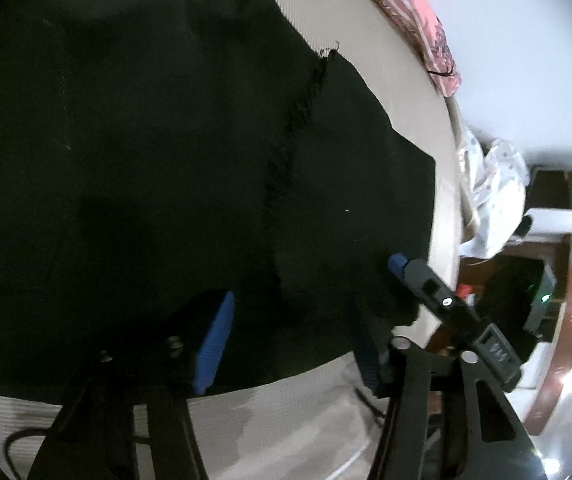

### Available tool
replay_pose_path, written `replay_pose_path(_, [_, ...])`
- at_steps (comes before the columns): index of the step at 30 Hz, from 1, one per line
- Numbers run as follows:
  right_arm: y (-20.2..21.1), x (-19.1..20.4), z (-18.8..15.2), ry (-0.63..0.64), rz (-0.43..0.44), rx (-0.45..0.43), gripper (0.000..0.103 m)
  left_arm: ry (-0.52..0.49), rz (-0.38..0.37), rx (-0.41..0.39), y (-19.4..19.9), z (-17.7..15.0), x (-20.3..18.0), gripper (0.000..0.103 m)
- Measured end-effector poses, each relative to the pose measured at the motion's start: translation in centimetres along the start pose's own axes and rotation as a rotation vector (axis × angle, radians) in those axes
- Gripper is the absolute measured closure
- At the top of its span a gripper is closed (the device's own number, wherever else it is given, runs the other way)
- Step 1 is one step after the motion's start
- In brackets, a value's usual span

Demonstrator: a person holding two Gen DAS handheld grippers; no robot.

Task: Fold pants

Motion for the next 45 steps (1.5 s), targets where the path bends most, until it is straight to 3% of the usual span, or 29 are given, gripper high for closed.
replay_pose_path(5, [0.4, -0.6, 0.2, -0.031, 0.016, -0.016, 0.053, 0.083, -0.074, 0.050, -1.1, -0.3, 0.0, 0.054])
replay_pose_path(8, [0.4, -0.8, 0.3, -0.041, 0.021, -0.021, 0.053, 0.160, -0.154, 0.110, -2.0, -0.7, -0.3, 0.054])
replay_pose_path(14, [0.5, -1.1, 0.3, -0.042, 0.009, -0.020, 0.053, 0.214, -0.195, 0.094, -1.8, 0.3, -0.3, 0.054])
replay_pose_path(15, [0.5, -1.3, 0.3, -0.042, 0.003, -0.020, 0.053, 0.203, -0.184, 0.086, -1.8, 0.4, -0.6, 0.055])
replay_pose_path(20, [0.6, -1.9, 0.2, -0.054, -0.027, -0.013, 0.053, 0.105, -0.066, 0.016, -2.6, 0.7, -1.1, 0.083])
replay_pose_path(21, [0.7, -2.0, 0.2, -0.052, -0.034, -0.011, 0.053, 0.103, -0.057, 0.004, -2.5, 0.7, -1.0, 0.093])
replay_pose_path(22, [0.8, -2.1, 0.2, -0.053, -0.042, -0.007, 0.053, 0.100, -0.054, -0.004, -2.4, 0.8, -0.9, 0.094])
replay_pose_path(29, [1.6, -2.1, 0.3, 0.006, -0.107, 0.024, 0.050, -0.045, -0.068, -0.145, 1.3, -0.5, -1.4, 0.097])
replay_pose_path(36, [0.6, -2.8, -0.5, 0.019, -0.130, 0.044, 0.048, -0.099, 0.077, -0.171, -0.8, -0.9, 0.9, 0.096])
replay_pose_path(40, [1.0, -2.4, -0.1, 0.037, -0.136, 0.075, 0.048, -0.146, 0.150, -0.164, -0.3, -0.8, 0.9, 0.089])
replay_pose_path(45, [2.7, -3.0, 3.6, 0.151, -0.280, 0.008, 0.048, -0.224, 0.256, -0.298, 2.6, 1.3, 0.7, 0.086])
Point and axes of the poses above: each gripper's, at about its wrist camera, not at the fingertips, and y roughly against the way its jaws point, x to its left, z to its top, the point moved 10 cm from there along -y, roughly the way its jaws point, and after that the axes turned 15 degrees about y, right-handed, at the moved point
